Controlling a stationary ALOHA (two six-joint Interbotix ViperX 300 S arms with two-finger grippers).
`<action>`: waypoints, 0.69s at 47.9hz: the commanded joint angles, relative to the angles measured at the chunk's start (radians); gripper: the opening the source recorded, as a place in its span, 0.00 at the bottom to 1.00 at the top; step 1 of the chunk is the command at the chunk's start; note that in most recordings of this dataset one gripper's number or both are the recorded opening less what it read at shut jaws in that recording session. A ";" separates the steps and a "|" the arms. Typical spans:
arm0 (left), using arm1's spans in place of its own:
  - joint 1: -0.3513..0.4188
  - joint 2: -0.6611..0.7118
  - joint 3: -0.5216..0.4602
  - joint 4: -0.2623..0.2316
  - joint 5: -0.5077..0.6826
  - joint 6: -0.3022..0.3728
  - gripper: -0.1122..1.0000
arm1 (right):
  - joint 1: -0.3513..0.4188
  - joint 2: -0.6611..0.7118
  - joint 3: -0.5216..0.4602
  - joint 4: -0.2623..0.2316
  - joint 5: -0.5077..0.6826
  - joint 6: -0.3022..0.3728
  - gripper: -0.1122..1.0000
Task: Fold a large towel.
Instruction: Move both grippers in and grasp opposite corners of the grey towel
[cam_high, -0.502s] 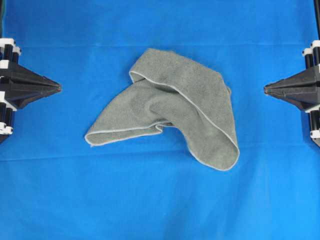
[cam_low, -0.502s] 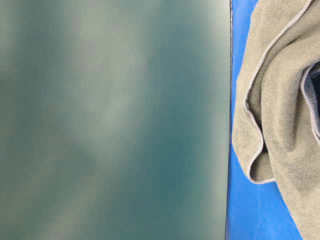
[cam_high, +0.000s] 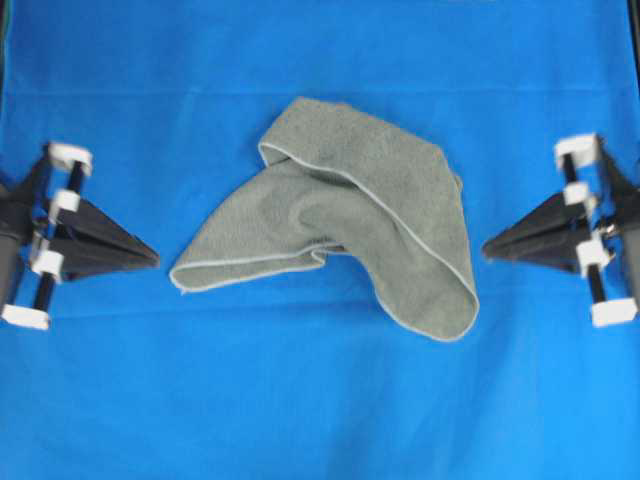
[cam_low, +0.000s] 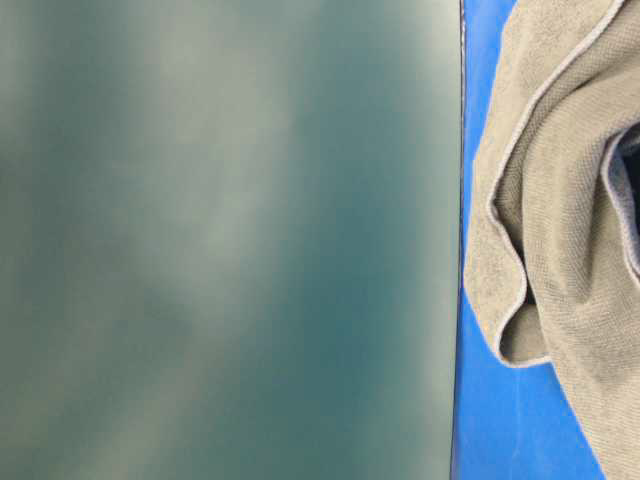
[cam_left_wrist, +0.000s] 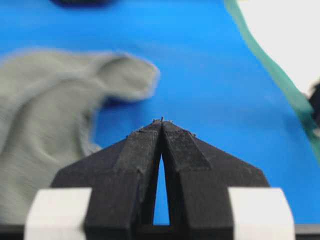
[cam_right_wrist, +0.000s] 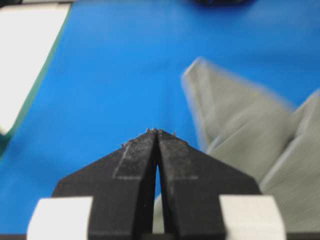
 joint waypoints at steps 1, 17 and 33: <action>-0.034 0.072 -0.038 -0.005 0.008 -0.034 0.10 | 0.058 0.071 -0.040 0.003 0.018 0.055 0.10; -0.046 0.379 -0.118 -0.005 0.143 -0.204 0.46 | 0.146 0.371 -0.129 0.003 0.124 0.287 0.15; 0.000 0.620 -0.149 -0.005 0.158 -0.232 0.78 | 0.137 0.647 -0.235 -0.003 0.238 0.367 0.69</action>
